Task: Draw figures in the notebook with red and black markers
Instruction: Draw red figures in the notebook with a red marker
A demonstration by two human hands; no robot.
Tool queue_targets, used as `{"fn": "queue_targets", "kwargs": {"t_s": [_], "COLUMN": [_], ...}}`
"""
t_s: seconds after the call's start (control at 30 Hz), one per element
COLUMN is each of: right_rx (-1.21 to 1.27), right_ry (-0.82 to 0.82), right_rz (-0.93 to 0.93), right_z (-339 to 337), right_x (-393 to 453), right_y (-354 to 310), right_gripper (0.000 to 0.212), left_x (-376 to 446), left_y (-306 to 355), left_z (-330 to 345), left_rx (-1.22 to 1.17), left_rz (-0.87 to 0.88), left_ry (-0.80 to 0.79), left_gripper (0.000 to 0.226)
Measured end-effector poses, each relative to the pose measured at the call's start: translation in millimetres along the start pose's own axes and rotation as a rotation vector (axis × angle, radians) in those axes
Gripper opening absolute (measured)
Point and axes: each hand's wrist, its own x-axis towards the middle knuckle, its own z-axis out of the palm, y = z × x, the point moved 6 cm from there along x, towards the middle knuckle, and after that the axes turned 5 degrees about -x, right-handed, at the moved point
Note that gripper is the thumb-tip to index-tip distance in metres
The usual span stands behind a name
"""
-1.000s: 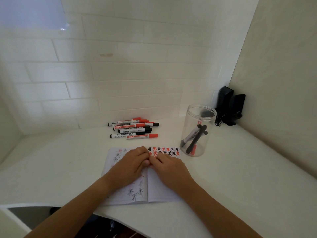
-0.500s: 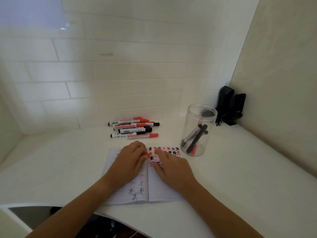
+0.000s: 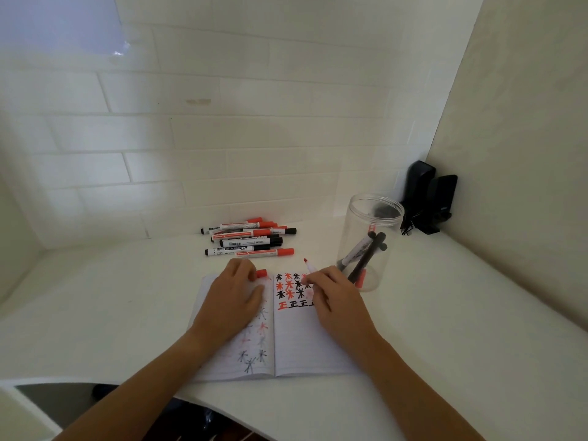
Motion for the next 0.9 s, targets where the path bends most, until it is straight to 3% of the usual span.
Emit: {"fn": "queue_targets", "kwargs": {"t_s": [0.13,0.33,0.4,0.6,0.77,0.9], "right_rx": [0.100,0.578,0.617,0.629,0.728,0.711], "right_ry": [0.012,-0.016,-0.032,-0.041,-0.053,-0.106], "right_rz": [0.077,0.371,0.384,0.355,0.449,0.549], "right_z": [-1,-7,-8,-9,-8,-6], "right_x": [0,-2,-2,0,1,0], "right_y": [3,13,16,5,12,25], "right_gripper": [0.029,0.050,0.052,0.004,0.029,0.011], "left_x": [1,-1,-1,-3,-3,-3], "left_y": [-5,-15,-17,-15,-15,-15], "left_z": [6,22,26,32,33,32], "left_rx": [0.042,0.184,0.202,0.236,0.275,0.261], "left_rz": [0.029,-0.052,-0.081,-0.047,-0.035,-0.030], "left_ry": [-0.052,-0.251,-0.310,-0.423,-0.484,-0.484], "left_gripper": [0.021,0.077,0.086,0.071,0.077,0.086]}}
